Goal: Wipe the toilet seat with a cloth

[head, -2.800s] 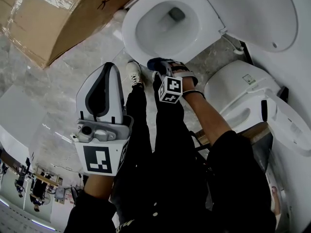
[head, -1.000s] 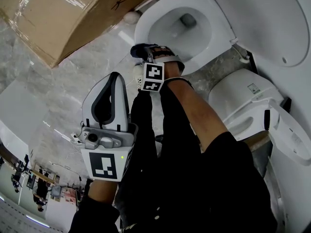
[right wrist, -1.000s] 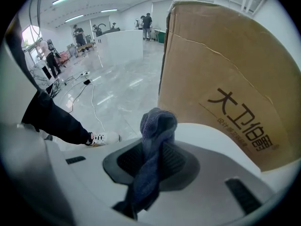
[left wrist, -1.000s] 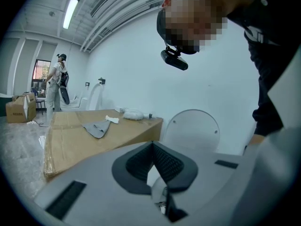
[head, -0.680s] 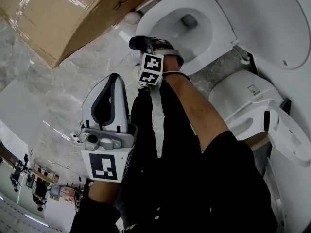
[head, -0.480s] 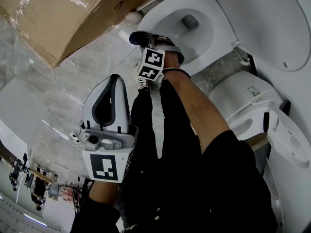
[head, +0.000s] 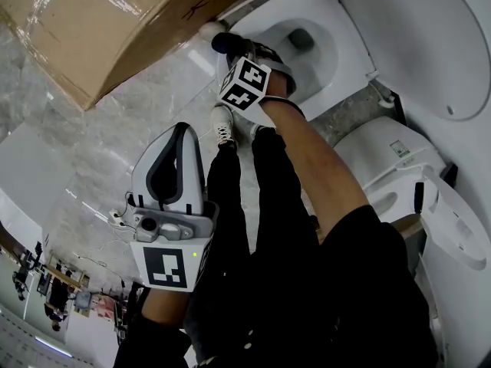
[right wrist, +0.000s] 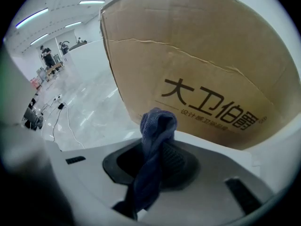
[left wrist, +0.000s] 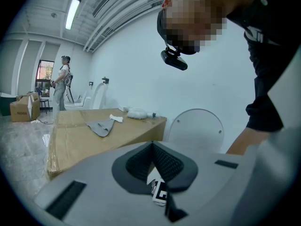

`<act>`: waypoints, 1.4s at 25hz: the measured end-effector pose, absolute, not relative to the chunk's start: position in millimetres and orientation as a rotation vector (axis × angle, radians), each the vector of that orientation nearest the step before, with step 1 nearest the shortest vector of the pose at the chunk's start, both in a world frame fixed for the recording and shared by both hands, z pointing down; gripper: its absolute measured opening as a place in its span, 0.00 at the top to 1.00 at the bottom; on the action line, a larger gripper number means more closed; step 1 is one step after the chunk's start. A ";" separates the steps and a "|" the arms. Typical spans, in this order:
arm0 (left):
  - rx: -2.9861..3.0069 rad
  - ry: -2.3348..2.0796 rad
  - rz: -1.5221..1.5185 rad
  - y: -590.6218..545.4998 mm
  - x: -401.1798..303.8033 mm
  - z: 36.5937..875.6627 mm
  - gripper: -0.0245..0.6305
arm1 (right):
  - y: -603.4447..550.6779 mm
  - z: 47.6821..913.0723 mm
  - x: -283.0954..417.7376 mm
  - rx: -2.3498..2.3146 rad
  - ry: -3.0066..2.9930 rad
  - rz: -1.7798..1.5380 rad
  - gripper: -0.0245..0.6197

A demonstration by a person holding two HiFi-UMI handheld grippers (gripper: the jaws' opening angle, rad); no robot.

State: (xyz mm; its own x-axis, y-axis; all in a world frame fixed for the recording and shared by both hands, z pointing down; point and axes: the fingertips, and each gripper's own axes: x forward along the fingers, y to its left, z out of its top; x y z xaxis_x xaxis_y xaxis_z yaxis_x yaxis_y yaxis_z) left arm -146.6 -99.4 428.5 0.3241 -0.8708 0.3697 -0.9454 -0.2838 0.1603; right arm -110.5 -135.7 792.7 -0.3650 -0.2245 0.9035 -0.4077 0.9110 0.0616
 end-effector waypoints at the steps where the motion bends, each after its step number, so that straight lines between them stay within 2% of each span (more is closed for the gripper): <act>1: 2.249 -1.619 0.298 -99.6 -146.3 428.7 0.95 | -142.0 792.4 -107.2 0.478 -1.957 0.211 0.83; 11: 2.242 -1.600 0.306 -105.4 -136.7 431.5 0.95 | -193.8 789.9 -73.0 0.647 -1.908 0.237 0.83; 35: 2.253 -1.569 0.321 -118.9 -128.0 436.9 0.95 | -277.9 775.4 24.8 1.121 -1.848 0.613 0.83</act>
State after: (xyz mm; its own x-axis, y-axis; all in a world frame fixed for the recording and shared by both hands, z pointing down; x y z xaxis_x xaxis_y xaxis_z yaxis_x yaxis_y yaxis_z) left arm -128.0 -118.9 436.9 0.3522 -0.8499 0.3920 -0.9355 -0.3077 0.1734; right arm 24.8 -277.9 775.4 -0.2205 -0.4542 0.8632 -0.8800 0.4744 0.0249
